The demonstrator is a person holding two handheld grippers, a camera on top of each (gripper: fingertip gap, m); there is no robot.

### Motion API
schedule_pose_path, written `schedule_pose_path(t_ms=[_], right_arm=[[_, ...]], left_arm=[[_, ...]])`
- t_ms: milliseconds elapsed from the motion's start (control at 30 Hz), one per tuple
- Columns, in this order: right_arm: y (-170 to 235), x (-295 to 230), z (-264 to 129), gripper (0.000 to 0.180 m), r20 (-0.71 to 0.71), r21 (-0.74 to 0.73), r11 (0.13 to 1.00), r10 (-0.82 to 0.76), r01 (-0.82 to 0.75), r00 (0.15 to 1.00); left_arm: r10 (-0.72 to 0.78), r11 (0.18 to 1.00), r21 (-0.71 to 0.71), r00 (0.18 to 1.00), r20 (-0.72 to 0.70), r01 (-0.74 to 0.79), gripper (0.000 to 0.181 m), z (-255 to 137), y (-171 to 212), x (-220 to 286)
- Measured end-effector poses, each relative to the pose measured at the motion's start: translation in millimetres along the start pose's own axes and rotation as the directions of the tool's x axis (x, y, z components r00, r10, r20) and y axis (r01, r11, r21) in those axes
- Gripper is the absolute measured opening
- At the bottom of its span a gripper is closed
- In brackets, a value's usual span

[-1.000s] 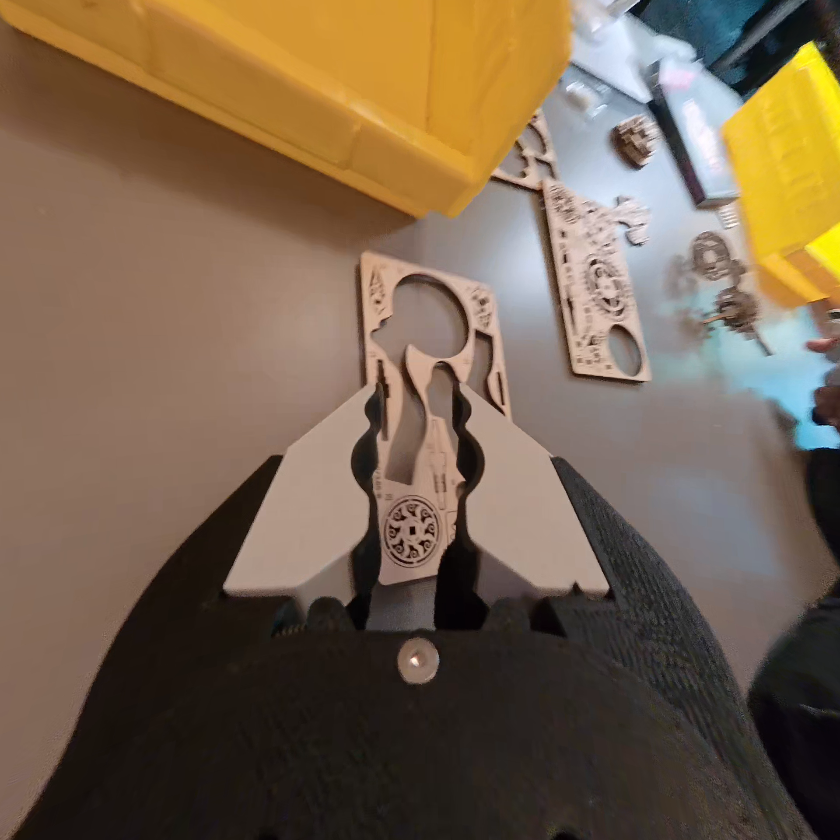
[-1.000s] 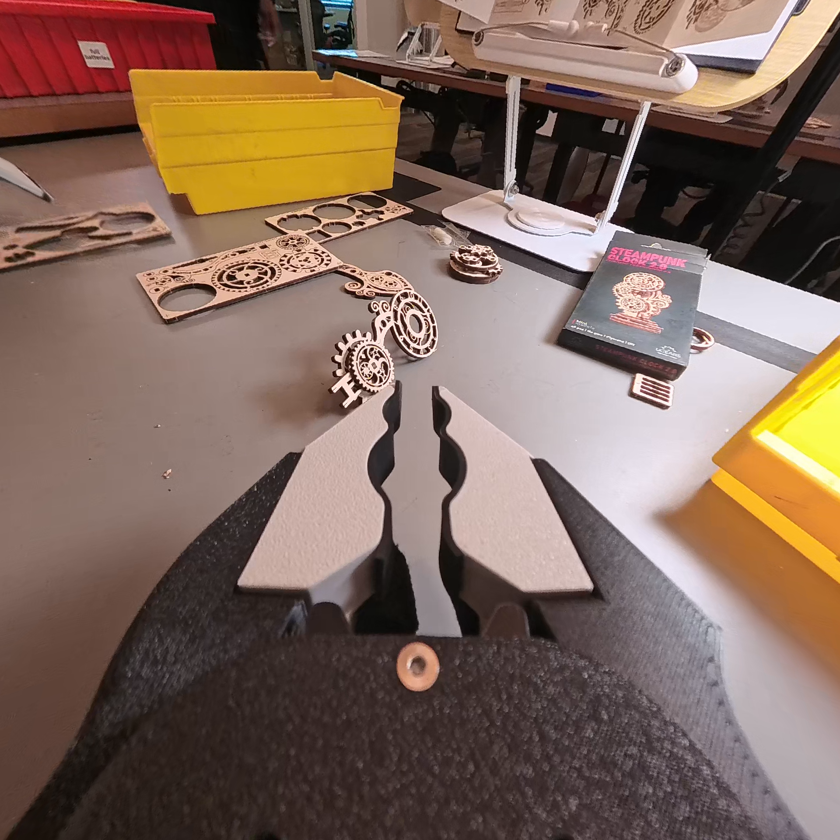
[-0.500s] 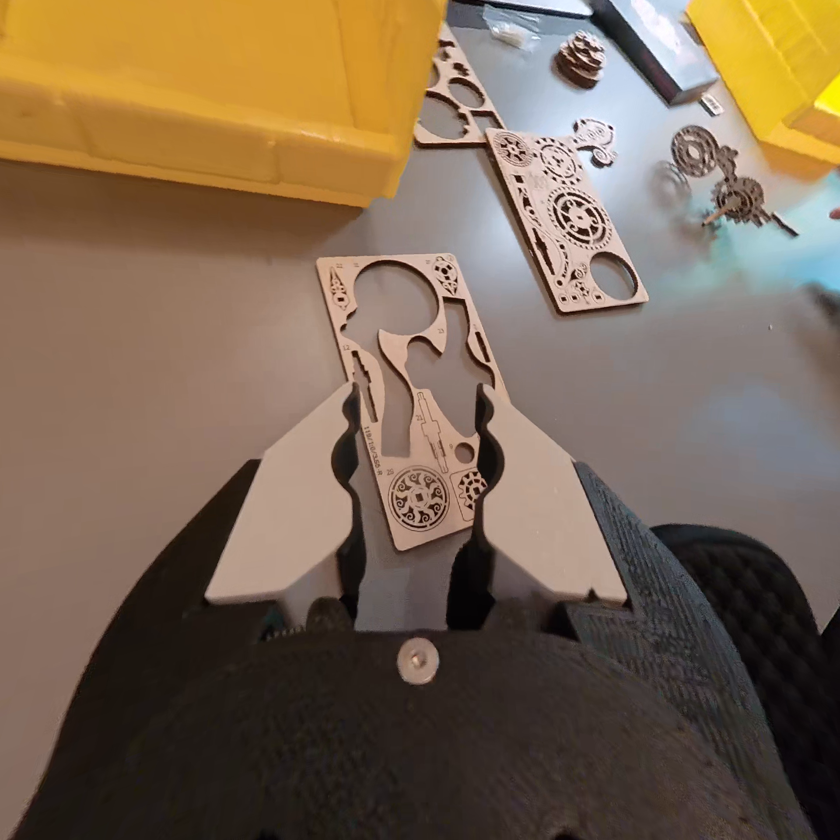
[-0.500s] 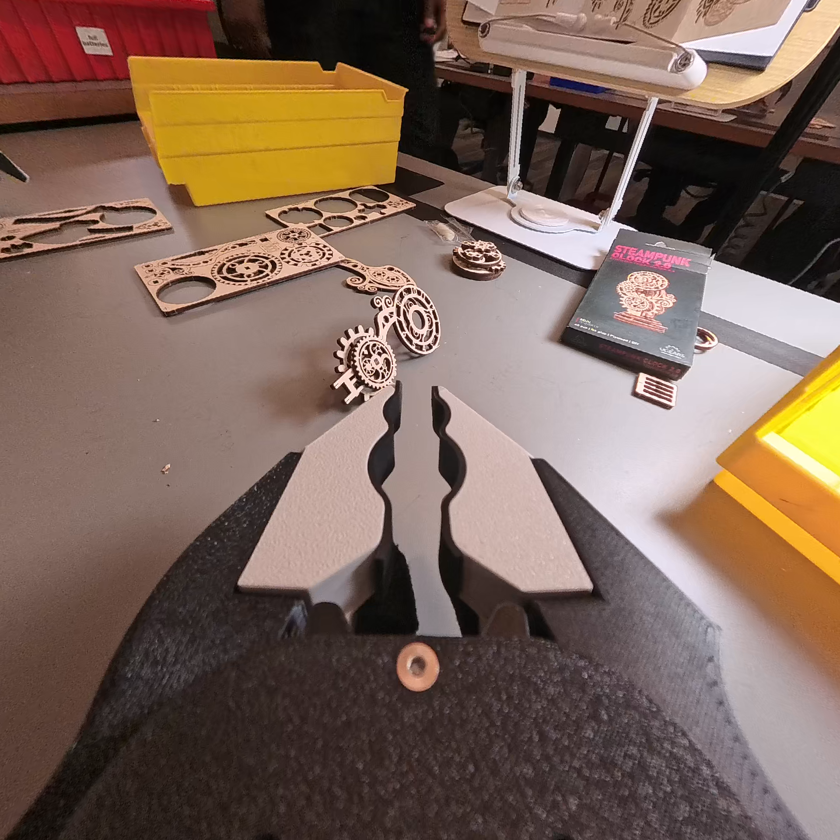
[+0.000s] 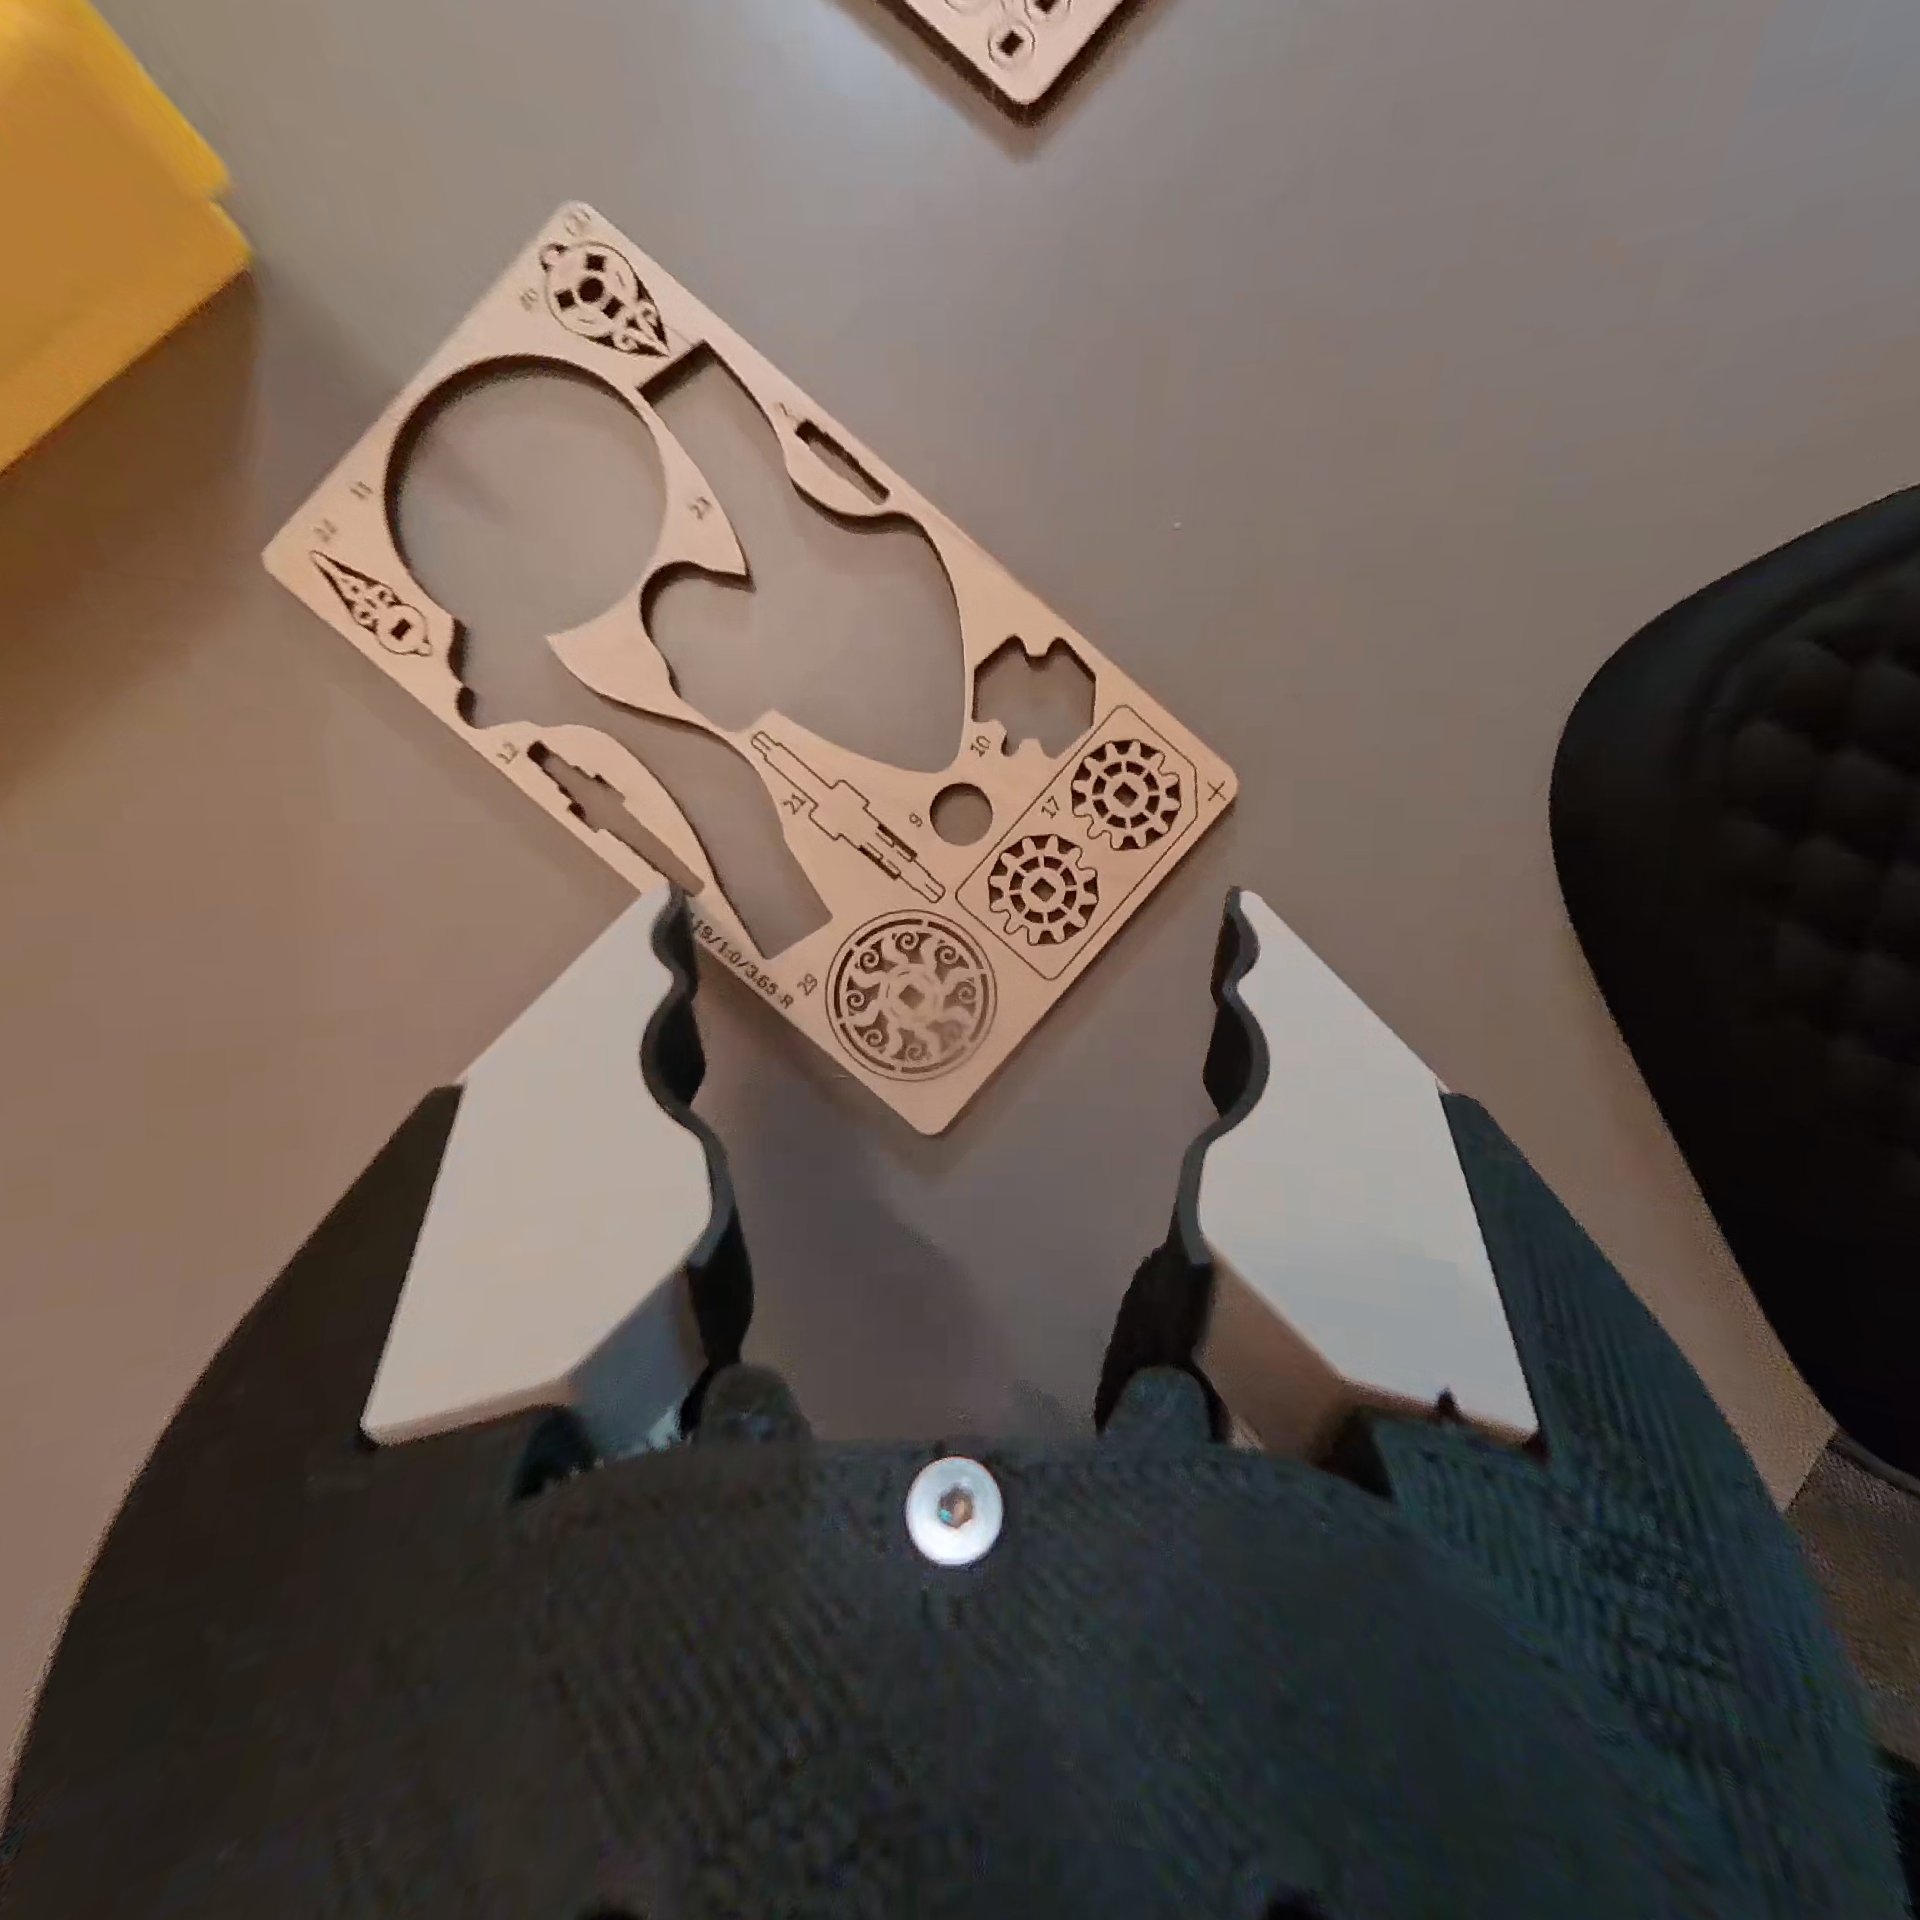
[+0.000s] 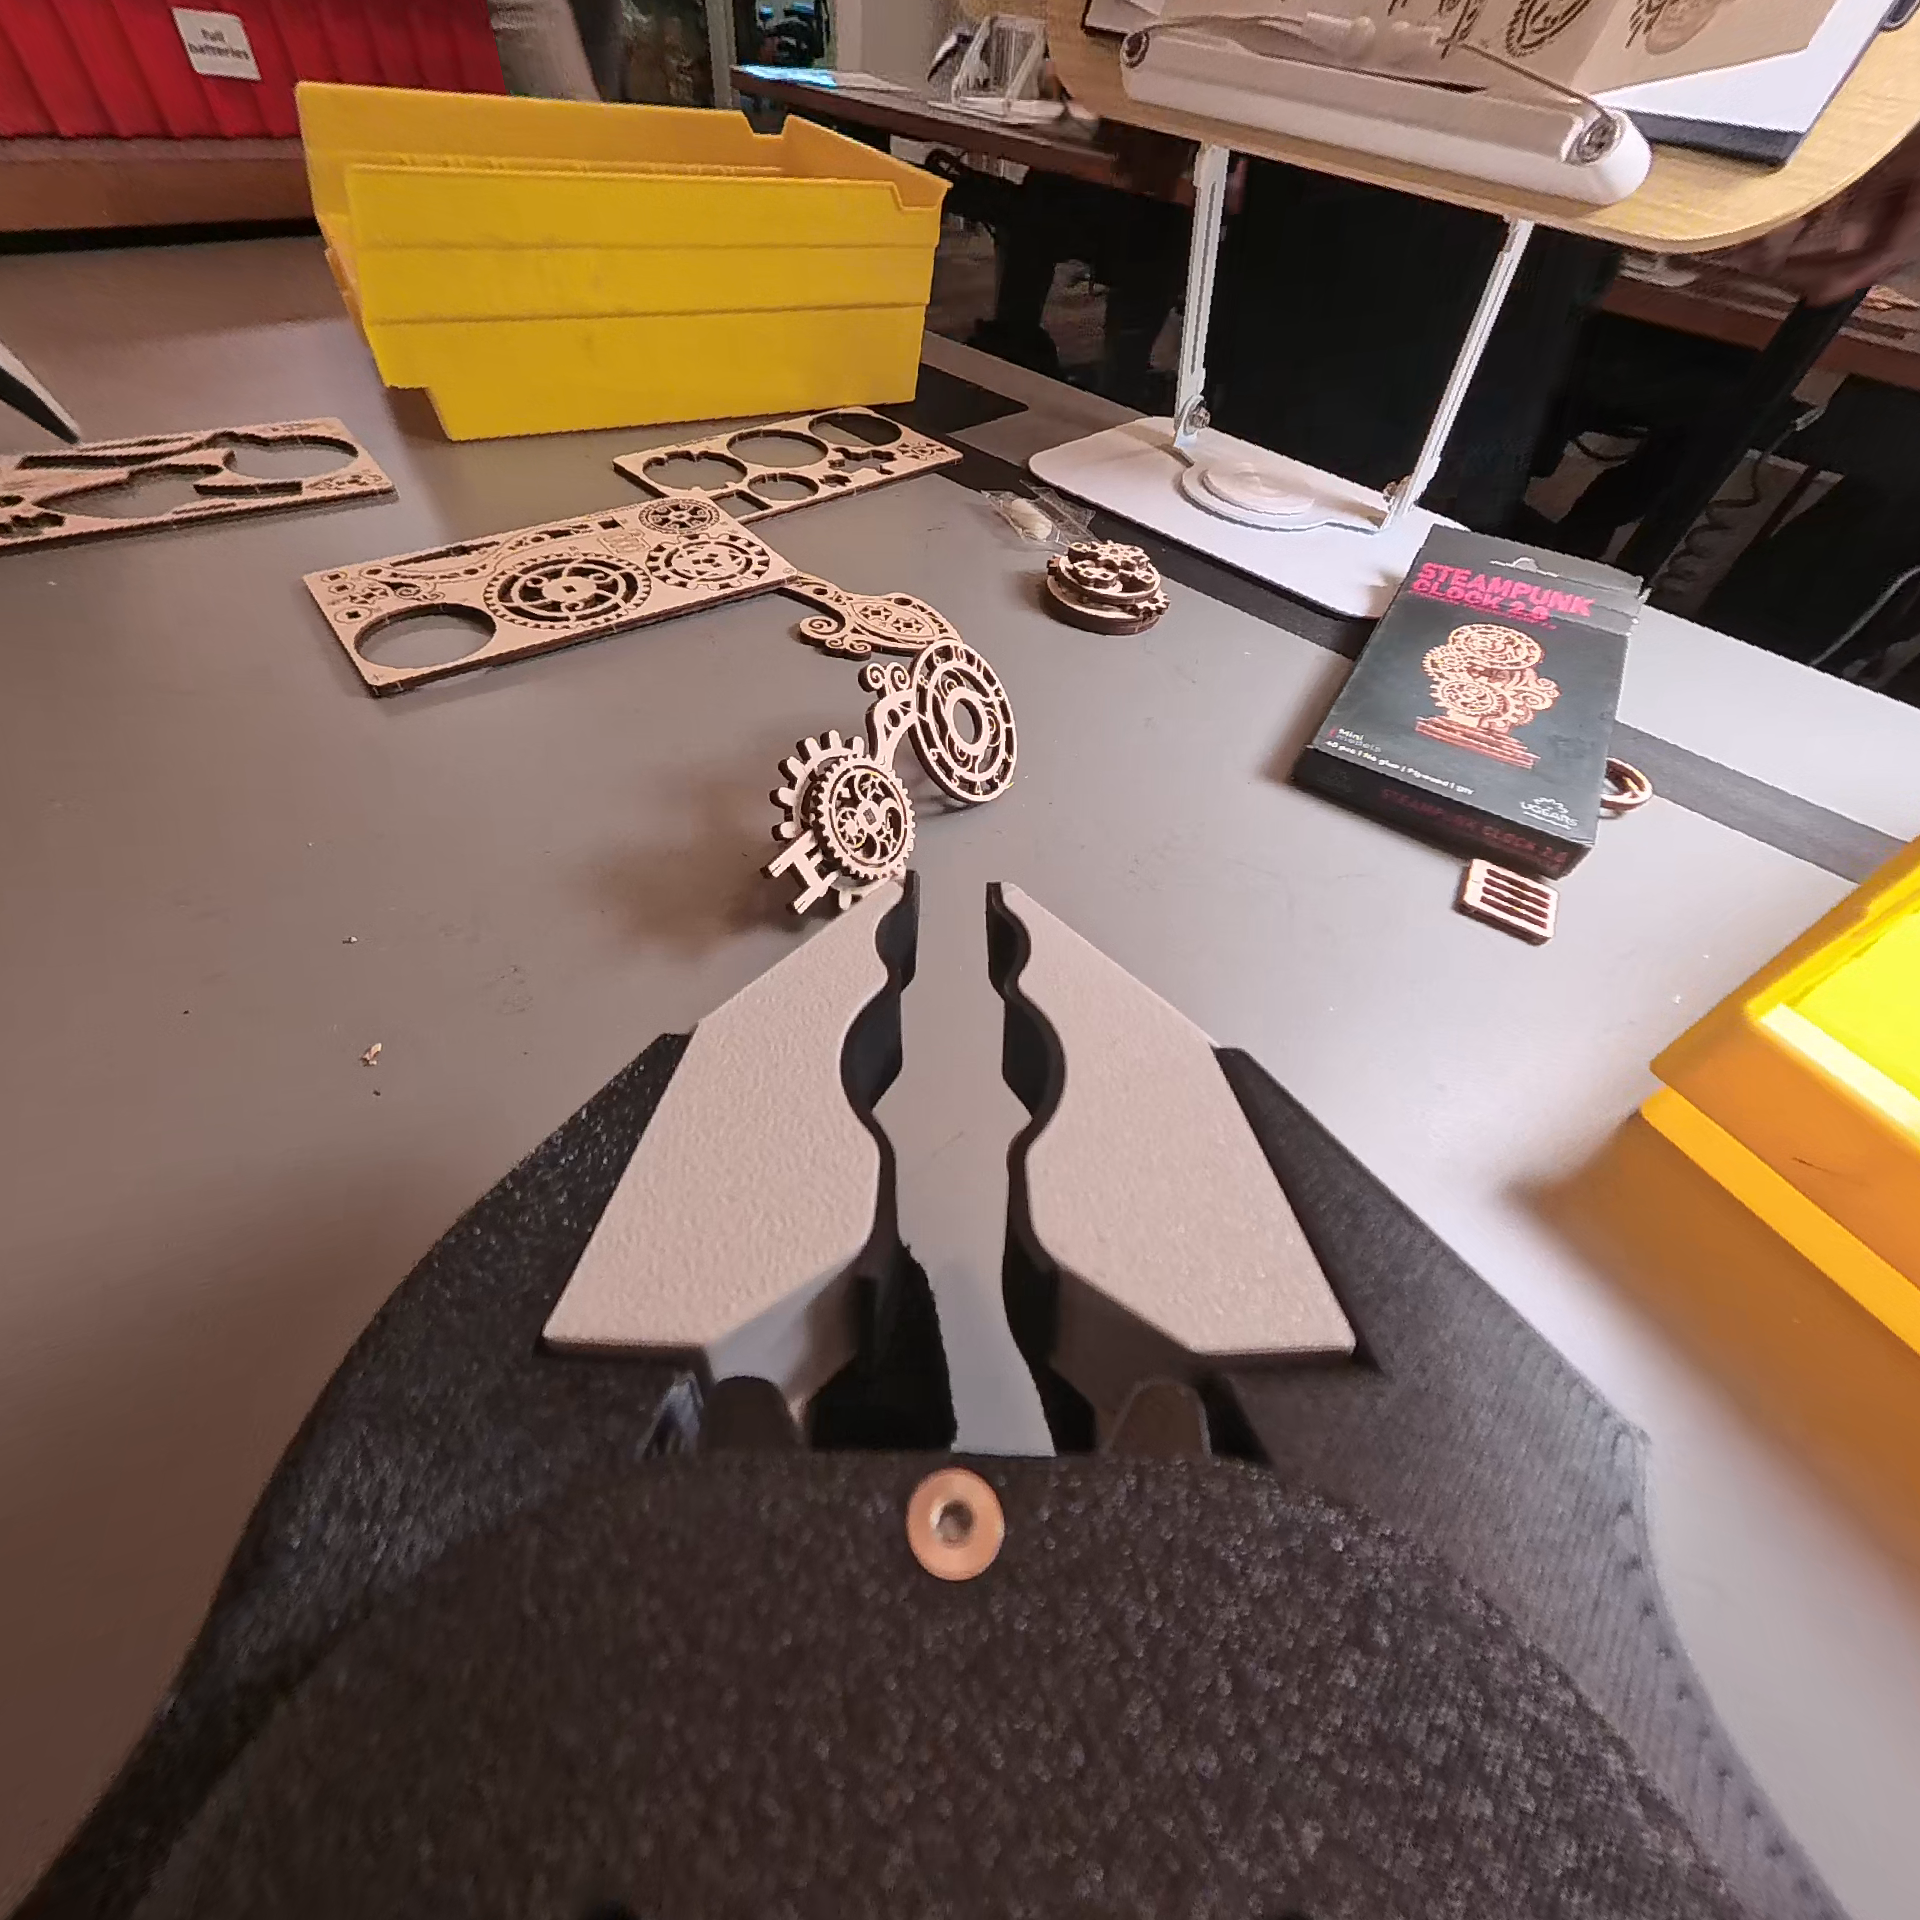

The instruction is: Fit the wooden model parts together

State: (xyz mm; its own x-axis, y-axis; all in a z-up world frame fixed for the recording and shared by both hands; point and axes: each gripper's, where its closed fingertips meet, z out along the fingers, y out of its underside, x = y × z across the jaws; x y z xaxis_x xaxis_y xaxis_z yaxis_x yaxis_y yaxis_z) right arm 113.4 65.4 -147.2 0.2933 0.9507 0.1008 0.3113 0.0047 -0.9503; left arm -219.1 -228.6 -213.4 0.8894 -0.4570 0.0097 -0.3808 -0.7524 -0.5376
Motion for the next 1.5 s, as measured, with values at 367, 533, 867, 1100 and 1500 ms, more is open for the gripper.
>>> schedule_pose_path(t_ms=[367, 533, 867, 1100, 1500], right_arm=[[1.0, -0.2, 1.8, 0.01, -0.004, -0.002, 1.0, -0.014, 0.014, 1.0], [0.7, -1.4, 2.8, 0.01, -0.001, -0.003, 1.0, -0.023, 0.023, 1.0], [-2.5, 0.7, -2.7, 0.01, -0.013, 0.014, 1.0, -0.027, 0.027, 1.0], [-4.7, 0.9, -5.1, 0.009, -0.009, 0.026, 0.999, -0.027, 0.027, 1.0], [-3.8, 1.3, -5.5, 0.009, -0.01, 0.025, 0.999, -0.022, 0.022, 1.0]], left_arm=[[-0.078, 0.997, 0.006, 0.995, 0.06, 0.078, 0.075, -0.1, -2.7, -4.5], [-0.156, 0.988, 0.018, 0.983, 0.102, 0.155, 0.063, -1.0, -1.7, -3.1], [-0.22, 0.974, -0.022, 0.967, 0.13, 0.225, 0.059, -2.2, 0.3, 0.0], [-0.249, 0.968, -0.005, 0.955, 0.165, 0.253, 0.061, -7.3, 0.3, -2.8], [-0.083, 0.963, 0.257, 0.996, -0.02, 0.086, 0.081, 49.0, -130.9, 27.2]])
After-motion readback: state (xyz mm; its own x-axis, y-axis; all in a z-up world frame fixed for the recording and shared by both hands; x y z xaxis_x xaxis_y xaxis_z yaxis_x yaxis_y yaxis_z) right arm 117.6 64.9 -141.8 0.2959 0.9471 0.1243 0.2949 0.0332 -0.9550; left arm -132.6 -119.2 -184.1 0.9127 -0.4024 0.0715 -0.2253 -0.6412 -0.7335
